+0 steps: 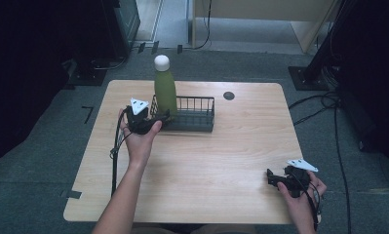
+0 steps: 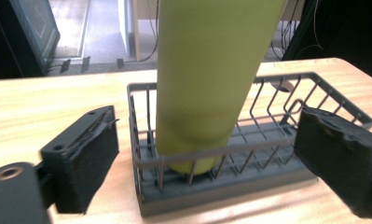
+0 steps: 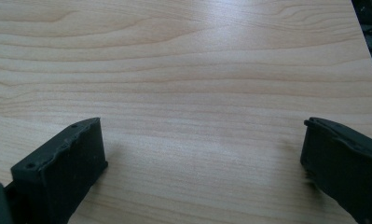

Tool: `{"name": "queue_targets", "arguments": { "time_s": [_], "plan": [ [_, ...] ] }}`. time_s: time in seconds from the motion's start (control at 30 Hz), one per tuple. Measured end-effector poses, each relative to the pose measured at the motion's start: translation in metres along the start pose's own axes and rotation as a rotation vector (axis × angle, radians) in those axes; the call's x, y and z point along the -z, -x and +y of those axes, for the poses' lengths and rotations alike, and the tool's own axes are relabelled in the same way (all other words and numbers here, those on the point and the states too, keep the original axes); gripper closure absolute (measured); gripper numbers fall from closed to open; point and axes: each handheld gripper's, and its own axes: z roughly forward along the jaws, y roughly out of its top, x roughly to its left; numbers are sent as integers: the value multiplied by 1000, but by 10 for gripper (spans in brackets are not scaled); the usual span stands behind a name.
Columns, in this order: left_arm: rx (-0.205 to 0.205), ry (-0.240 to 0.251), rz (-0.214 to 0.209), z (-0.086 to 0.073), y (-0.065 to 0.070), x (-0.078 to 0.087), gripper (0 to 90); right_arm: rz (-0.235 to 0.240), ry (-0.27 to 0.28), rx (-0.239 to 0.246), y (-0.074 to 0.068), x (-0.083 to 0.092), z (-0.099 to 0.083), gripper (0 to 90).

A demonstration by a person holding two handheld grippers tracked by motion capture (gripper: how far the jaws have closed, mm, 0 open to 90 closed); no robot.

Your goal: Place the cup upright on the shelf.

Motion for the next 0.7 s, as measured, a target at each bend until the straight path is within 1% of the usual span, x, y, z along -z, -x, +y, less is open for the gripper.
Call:
{"name": "queue_targets", "arguments": {
  "time_s": [0.2,0.27,0.3,0.43,0.47,0.53,0.57,0.7],
  "plan": [
    [0,-29,-6,-19,-5,6,29,0,0,0,0,0,0,0],
    [8,-43,-3,-29,-9,9,15,0,0,0,0,0,0,0],
    [8,-43,-3,-29,-9,9,15,0,0,0,0,0,0,0],
    [27,-56,10,-42,-17,14,0,0,2,2,0,0,0,0],
    [26,-61,12,-45,-19,15,0,0,2,2,0,0,0,0],
    [39,-77,24,-55,-25,17,0,0,2,3,0,0,0,0],
    [39,-77,24,-55,-25,17,0,0,2,3,0,0,0,0],
    [45,-99,40,-69,-34,24,0,0,1,4,0,0,0,0]
  ]
}}
